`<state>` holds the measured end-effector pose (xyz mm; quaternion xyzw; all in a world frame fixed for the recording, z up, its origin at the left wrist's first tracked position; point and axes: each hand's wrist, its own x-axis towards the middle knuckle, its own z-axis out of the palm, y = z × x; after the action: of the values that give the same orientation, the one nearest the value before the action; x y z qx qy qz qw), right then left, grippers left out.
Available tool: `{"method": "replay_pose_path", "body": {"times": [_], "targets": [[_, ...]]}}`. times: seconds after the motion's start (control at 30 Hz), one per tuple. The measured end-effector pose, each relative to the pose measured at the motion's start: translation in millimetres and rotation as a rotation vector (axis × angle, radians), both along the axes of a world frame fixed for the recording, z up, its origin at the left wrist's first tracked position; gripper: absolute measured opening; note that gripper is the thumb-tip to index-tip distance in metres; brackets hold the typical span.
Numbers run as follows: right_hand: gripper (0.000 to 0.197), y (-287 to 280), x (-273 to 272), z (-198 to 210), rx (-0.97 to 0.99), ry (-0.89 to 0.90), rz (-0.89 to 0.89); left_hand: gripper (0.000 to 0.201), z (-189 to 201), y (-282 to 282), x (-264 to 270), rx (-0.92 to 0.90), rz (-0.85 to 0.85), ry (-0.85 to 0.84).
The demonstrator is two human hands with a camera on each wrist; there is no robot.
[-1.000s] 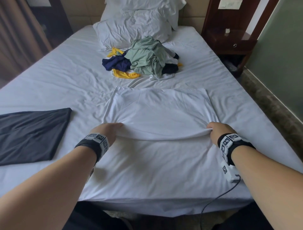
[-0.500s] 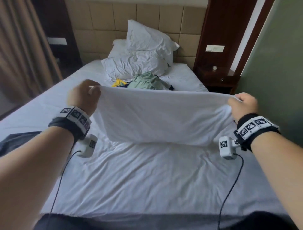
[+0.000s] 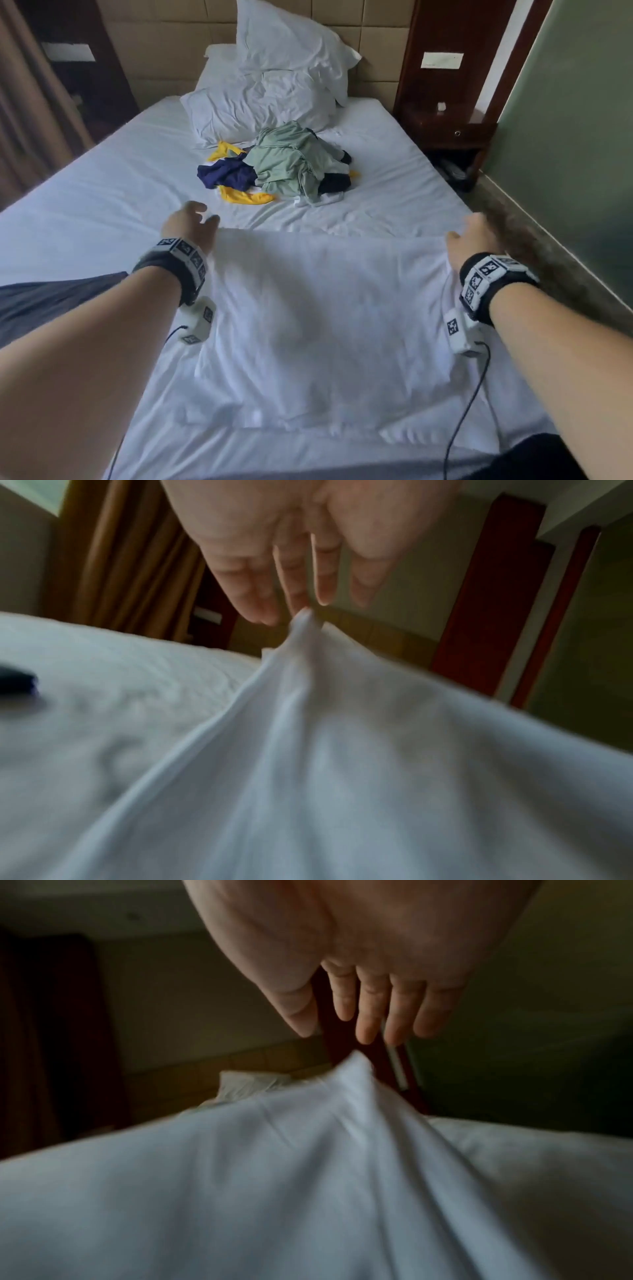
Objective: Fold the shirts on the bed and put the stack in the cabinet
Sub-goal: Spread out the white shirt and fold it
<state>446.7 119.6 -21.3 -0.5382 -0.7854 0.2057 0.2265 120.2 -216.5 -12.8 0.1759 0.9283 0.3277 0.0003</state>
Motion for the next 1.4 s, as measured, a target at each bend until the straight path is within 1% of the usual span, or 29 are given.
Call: {"method": "replay_pose_path", "body": {"times": [0.03,0.07,0.1,0.13,0.17,0.2,0.23,0.3,0.4,0.5,0.6,0.7,0.73,0.8,0.83,0.9,0.93,0.97,1.03,1.07,1.13,1.17,1.2,1.23,1.27,1.33,1.37,1.4], "targets": [[0.050,-8.9,-10.8,-17.0,-0.007,-0.093,0.071,0.053,-25.6,12.2,4.6,-0.109,-0.043,-0.012],[0.059,-19.7,-20.0,-36.9,-0.030,-0.204,0.168,0.069,-52.3,22.8,14.5,-0.268,-0.126,-0.033],[0.069,-31.3,-26.9,-59.7,-0.072,-0.332,0.261,0.081,-77.4,29.7,25.7,-0.446,-0.206,-0.092],[0.079,-37.0,-30.4,-86.4,-0.125,-0.465,0.324,0.087,-100.9,34.1,35.0,-0.588,-0.267,-0.173],[0.086,-43.8,-30.5,-109.0,-0.185,-0.579,0.344,0.088,-121.5,34.7,39.2,-0.683,-0.299,-0.244],[0.090,-45.0,-28.2,-126.7,-0.238,-0.640,0.337,0.089,-137.7,32.2,38.8,-0.733,-0.318,-0.278],[0.091,-43.3,-27.5,-140.1,-0.273,-0.664,0.325,0.090,-148.1,29.9,34.9,-0.761,-0.328,-0.286],[0.094,-38.9,-30.0,-150.0,-0.321,-0.694,0.322,0.095,-156.8,29.4,23.2,-0.804,-0.343,-0.284],[0.100,-37.5,-36.9,-151.0,-0.370,-0.737,0.331,0.096,-162.0,34.4,18.3,-0.815,-0.344,-0.349],[0.101,-37.8,-41.7,-150.4,-0.381,-0.764,0.306,0.100,-166.7,37.3,17.4,-0.806,-0.322,-0.357],[0.101,-40.3,-38.6,-143.7,-0.391,-0.746,0.304,0.098,-157.9,35.9,21.6,-0.788,-0.326,-0.384],[0.100,-38.7,-31.3,-131.9,-0.356,-0.739,0.299,0.096,-139.6,27.6,24.6,-0.751,-0.361,-0.357],[0.102,-37.4,-29.6,-127.0,-0.344,-0.728,0.284,0.098,-133.0,25.3,23.1,-0.710,-0.336,-0.354],[0.103,-38.4,-23.6,-116.4,-0.329,-0.657,0.248,0.099,-117.3,21.6,28.2,-0.596,-0.215,-0.340],[0.098,-39.1,-19.2,-110.9,-0.303,-0.617,0.218,0.096,-110.0,21.1,33.6,-0.527,-0.166,-0.307],[0.081,-42.7,-5.9,-100.0,-0.243,-0.550,0.127,0.090,-91.7,25.8,52.6,-0.310,-0.158,-0.260],[0.074,-45.1,2.7,-93.7,-0.242,-0.513,0.061,0.084,-86.6,30.4,61.8,-0.130,-0.157,-0.263],[0.070,-46.6,11.6,-90.5,-0.271,-0.490,0.001,0.076,-81.2,36.1,75.1,0.049,-0.143,-0.313],[0.072,-50.7,30.8,-86.3,-0.380,-0.459,-0.059,0.060,-77.5,48.7,106.6,0.384,-0.119,-0.463],[0.076,-52.0,41.2,-86.7,-0.436,-0.447,-0.062,0.053,-81.2,56.5,122.5,0.536,-0.115,-0.548],[0.087,-54.8,62.8,-87.8,-0.512,-0.450,-0.038,0.040,-92.4,73.2,160.1,0.753,-0.124,-0.715],[0.089,-55.9,72.6,-89.2,-0.546,-0.458,-0.010,0.043,-102.2,80.6,176.8,0.818,-0.122,-0.807],[0.086,-58.5,82.6,-88.0,-0.573,-0.455,0.038,0.052,-111.5,87.7,193.9,0.851,-0.125,-0.861],[0.079,-60.6,90.8,-89.3,-0.603,-0.438,0.075,0.062,-118.0,91.9,209.8,0.863,-0.115,-0.908],[0.071,-63.6,98.0,-89.3,-0.627,-0.409,0.104,0.068,-127.6,96.2,220.2,0.879,-0.112,-0.952],[0.065,-66.0,108.8,-97.0,-0.687,-0.323,0.125,0.064,-131.2,99.7,234.5,0.920,-0.072,-1.065],[0.066,-66.5,112.8,-102.3,-0.719,-0.264,0.123,0.064,-131.4,100.4,236.3,0.920,-0.052,-1.078],[0.061,-68.2,116.9,-106.4,-0.735,-0.202,0.125,0.066,-134.1,102.0,235.5,0.910,-0.039,-1.077]]}}
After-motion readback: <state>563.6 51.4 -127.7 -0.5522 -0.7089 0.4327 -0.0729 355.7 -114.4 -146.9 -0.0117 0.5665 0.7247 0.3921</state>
